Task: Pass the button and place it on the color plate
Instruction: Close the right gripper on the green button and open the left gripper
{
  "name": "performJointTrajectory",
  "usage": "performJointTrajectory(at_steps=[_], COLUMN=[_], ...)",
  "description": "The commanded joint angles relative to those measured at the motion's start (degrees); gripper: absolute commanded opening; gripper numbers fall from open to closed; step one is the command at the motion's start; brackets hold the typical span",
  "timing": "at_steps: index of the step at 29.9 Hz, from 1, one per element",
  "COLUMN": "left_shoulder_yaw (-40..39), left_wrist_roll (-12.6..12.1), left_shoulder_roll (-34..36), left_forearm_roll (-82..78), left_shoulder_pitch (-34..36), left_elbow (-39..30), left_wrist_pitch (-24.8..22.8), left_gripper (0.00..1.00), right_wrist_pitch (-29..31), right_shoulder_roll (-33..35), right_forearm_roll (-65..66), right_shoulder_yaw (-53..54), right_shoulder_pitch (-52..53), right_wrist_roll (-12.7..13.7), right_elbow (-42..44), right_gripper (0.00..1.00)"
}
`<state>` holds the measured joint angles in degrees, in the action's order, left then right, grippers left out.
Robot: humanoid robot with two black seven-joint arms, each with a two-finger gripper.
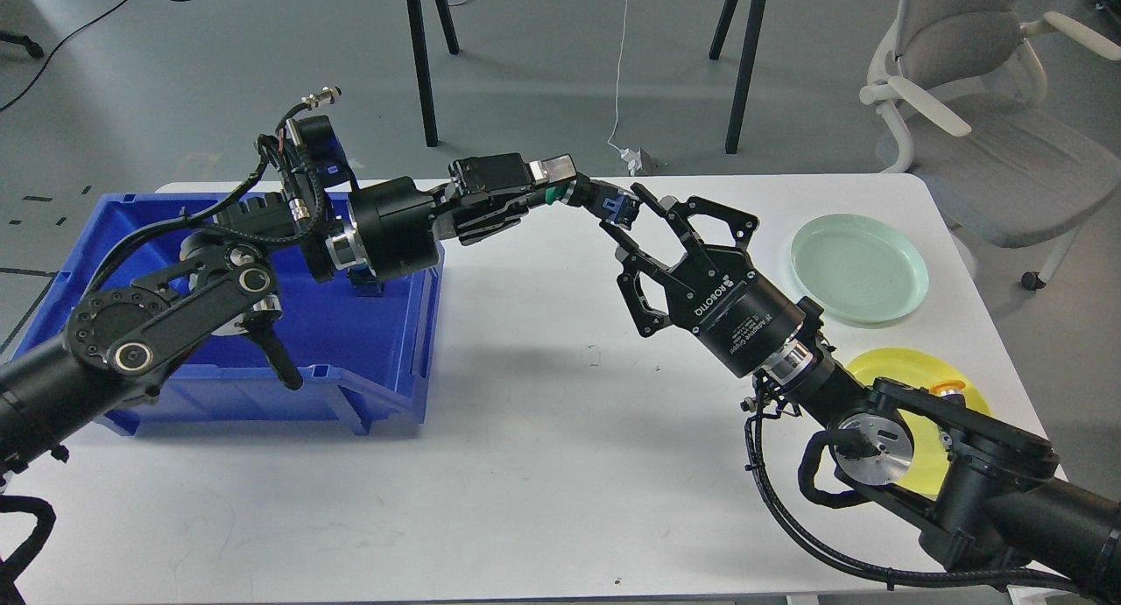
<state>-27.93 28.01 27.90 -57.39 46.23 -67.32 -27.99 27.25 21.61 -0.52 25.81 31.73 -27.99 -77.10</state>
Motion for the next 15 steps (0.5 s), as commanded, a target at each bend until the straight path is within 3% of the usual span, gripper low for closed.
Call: performJointTrajectory(at_steps=[1,15], left_shoulder_yaw=[0.07,-0.02], left_wrist_roll=[-0.01,-0.01], left_shoulder_roll=[0.05,0.05], left_forearm_roll=[-0.01,-0.01], left_shoulder_pitch=[0.0,0.0], left_elbow=[-0.01,-0.01], left_wrist_pitch=[-0.01,-0.01], left_gripper=[0.2,0.32], right_wrist_pitch=[0.0,-0.62], right_shoulder_roll=[0.01,0.01], right_forearm_roll=[0.08,1.84], right_shoulder_yaw=[-0.15,-0.41], right_shoulder_pitch=[-0.09,-0.17], right_wrist_roll=[-0.01,-0.01], right_elbow=[0.02,-0.16], right_gripper=[0.25,0.24])
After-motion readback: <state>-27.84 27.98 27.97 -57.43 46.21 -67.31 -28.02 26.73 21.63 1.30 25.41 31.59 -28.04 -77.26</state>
